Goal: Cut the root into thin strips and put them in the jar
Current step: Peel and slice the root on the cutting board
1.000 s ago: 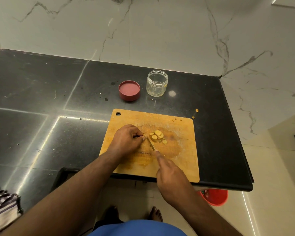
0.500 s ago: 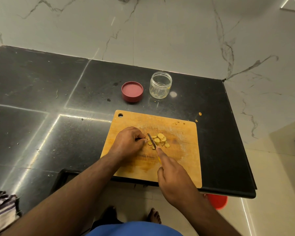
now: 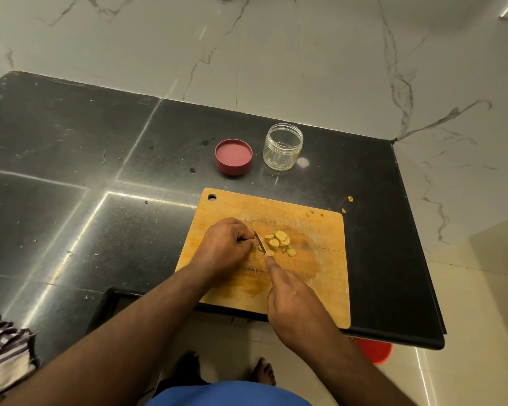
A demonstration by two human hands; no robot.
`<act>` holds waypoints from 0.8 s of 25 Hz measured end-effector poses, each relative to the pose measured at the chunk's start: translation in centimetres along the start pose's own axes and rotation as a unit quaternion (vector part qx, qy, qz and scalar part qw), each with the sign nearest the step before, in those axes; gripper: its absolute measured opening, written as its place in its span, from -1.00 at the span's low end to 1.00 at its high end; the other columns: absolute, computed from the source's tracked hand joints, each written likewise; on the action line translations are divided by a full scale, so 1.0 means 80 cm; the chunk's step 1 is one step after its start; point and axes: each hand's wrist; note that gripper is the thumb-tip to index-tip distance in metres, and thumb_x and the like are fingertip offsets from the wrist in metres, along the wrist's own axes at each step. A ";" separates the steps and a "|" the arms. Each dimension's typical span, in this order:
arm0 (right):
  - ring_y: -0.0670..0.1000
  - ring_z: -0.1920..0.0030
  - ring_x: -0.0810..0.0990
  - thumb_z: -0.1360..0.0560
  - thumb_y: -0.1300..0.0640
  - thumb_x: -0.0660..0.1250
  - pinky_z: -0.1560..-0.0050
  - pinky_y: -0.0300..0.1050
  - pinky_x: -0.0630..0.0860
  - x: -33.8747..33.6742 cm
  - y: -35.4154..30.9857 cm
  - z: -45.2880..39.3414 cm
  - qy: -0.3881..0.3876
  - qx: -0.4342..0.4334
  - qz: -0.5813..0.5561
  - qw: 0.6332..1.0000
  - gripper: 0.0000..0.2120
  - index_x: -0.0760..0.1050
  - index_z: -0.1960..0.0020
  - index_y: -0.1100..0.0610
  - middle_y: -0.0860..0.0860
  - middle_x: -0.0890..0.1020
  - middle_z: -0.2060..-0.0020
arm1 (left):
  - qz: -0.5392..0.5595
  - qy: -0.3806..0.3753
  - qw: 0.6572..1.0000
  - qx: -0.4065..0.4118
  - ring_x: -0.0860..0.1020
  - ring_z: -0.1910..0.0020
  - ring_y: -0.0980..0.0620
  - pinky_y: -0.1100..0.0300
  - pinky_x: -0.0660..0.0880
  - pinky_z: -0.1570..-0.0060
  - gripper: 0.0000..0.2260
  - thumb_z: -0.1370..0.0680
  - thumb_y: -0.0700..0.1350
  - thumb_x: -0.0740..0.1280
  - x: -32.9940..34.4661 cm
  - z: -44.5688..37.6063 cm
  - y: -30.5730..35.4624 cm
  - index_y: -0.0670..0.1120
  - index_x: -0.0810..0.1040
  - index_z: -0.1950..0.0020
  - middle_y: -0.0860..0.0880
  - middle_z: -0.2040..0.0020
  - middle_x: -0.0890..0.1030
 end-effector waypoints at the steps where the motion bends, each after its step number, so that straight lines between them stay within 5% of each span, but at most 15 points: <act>1: -0.01 -0.06 0.46 -0.65 0.13 0.02 -0.07 -0.09 0.47 -0.002 0.001 -0.003 -0.004 0.001 0.000 1.000 -0.44 -0.07 -0.60 -0.07 -0.01 0.45 -0.19 | -0.001 0.000 1.000 0.003 0.53 -0.04 0.15 0.28 0.47 -0.03 -0.86 -0.55 -0.09 0.45 0.000 0.000 0.001 -0.06 0.73 -0.08 0.04 -0.07 0.65; 8: 0.01 -0.29 0.41 -0.66 0.12 0.04 -0.28 -0.07 0.41 -0.005 0.007 -0.022 -0.025 0.011 -0.034 0.999 -0.45 -0.03 -0.60 -0.08 0.03 0.43 -0.36 | -0.015 -0.003 1.000 0.005 0.52 -0.06 0.16 0.32 0.41 -0.03 -0.85 -0.56 -0.08 0.44 -0.001 0.000 0.000 -0.07 0.72 -0.09 0.03 -0.08 0.65; 20: -0.15 -0.27 0.42 -0.66 0.08 0.07 -0.26 -0.24 0.41 -0.011 0.022 0.029 0.046 0.015 -0.089 0.995 -0.48 0.05 -0.59 -0.10 -0.11 0.39 -0.41 | -0.006 -0.041 0.999 -0.027 0.50 0.04 0.17 0.42 0.36 0.16 -0.85 -0.53 -0.07 0.46 -0.008 -0.003 0.005 0.01 0.66 -0.09 0.10 -0.03 0.59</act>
Point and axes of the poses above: each hand's wrist, its own z-axis away from the middle knuckle, its own x-axis out of the palm, y = z × x
